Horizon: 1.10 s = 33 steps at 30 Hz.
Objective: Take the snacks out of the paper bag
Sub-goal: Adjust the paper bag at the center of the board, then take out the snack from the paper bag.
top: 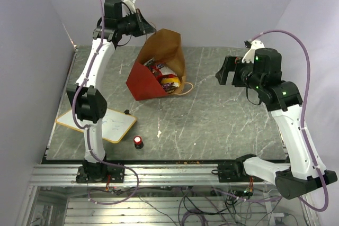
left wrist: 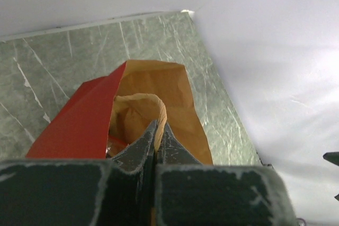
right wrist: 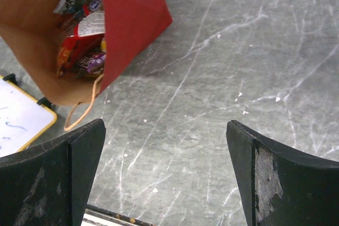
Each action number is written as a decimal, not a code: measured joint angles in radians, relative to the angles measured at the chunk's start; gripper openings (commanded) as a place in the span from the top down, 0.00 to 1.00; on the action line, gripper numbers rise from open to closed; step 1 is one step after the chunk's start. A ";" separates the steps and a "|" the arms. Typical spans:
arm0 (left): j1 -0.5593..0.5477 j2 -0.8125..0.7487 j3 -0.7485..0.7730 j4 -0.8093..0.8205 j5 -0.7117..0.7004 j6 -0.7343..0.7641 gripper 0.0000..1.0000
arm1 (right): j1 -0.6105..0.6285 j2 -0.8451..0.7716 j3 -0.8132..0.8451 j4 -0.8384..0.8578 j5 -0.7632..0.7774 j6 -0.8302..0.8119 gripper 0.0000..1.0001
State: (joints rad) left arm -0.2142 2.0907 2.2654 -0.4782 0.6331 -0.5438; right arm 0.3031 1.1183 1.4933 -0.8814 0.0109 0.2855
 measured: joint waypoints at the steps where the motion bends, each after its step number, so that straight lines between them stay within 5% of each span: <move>1: -0.005 -0.013 -0.017 0.000 0.000 0.007 0.93 | 0.001 0.001 -0.001 0.005 -0.017 -0.002 0.05; 10: -0.034 -0.173 -0.135 -0.025 0.000 0.039 0.93 | 0.111 0.026 -0.027 0.068 -0.067 -0.079 0.04; 16: -0.042 -0.188 -0.146 -0.084 -0.001 0.029 0.93 | 0.184 0.014 -0.153 0.257 -0.121 -0.159 0.02; 33: -0.063 -0.272 -0.296 -0.158 -0.084 -0.077 0.93 | 0.381 0.320 -0.190 0.438 -0.097 -0.472 0.19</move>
State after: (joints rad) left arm -0.2771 1.8183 1.9697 -0.6365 0.5495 -0.6205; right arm 0.6846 1.4384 1.3033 -0.4431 -0.0860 -0.1864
